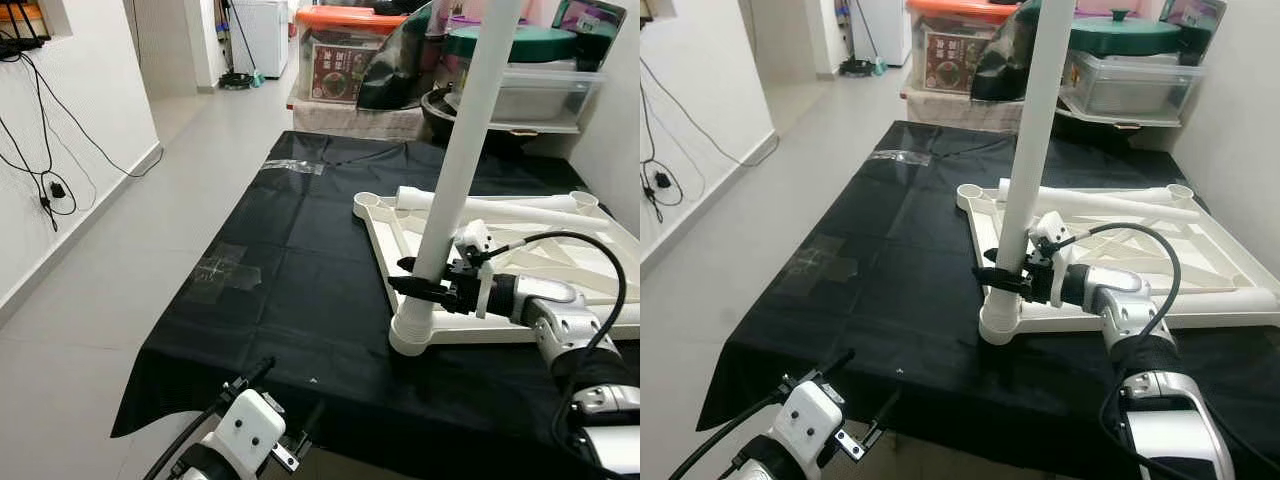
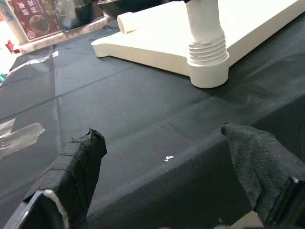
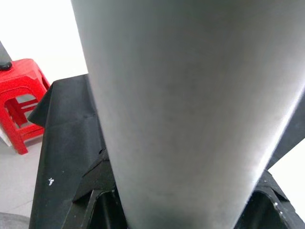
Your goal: Building children table
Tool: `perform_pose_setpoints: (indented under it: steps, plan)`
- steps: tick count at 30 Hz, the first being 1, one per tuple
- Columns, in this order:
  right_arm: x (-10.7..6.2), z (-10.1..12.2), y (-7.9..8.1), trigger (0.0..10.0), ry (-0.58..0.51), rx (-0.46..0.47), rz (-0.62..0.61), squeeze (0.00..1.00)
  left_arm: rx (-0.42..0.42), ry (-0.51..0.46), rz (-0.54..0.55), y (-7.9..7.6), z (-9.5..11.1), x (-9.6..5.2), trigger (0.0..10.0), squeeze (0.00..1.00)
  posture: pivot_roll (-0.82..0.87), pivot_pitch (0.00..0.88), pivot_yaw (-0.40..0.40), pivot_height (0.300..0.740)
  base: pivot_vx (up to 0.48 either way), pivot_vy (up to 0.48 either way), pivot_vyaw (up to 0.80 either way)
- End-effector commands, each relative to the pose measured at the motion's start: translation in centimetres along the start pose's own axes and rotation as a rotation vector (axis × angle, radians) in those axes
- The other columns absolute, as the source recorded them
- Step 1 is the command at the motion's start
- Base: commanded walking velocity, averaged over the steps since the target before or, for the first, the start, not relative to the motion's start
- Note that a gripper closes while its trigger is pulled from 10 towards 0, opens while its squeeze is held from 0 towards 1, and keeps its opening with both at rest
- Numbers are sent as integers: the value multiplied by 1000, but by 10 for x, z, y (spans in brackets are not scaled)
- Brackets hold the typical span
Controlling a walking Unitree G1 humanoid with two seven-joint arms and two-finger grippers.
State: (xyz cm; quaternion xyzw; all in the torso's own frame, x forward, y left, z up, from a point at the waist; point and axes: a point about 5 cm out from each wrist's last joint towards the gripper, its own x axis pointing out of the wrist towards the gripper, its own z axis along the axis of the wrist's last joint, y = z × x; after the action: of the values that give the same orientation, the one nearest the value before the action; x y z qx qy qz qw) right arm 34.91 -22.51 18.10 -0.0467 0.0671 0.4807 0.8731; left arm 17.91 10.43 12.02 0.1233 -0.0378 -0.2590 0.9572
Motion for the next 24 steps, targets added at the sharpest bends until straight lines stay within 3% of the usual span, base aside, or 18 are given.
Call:
perform_pose_setpoints:
  steps: [1,15,24]
  plan:
    - [4,-6,5,0,-13,11,27,0,14,26,-12,-1,-3,-2,10000,0,124,53,-59,740,0,0,0]
    - [0,-23,17,0,-76,25,-24,0,12,30,-22,-2,-5,-2,10000,0,119,41,-50,740,0,0,0]
    - [7,-35,28,0,-102,78,-144,0,9,29,-23,-2,-5,-1,10000,0,112,38,-51,740,0,0,0]
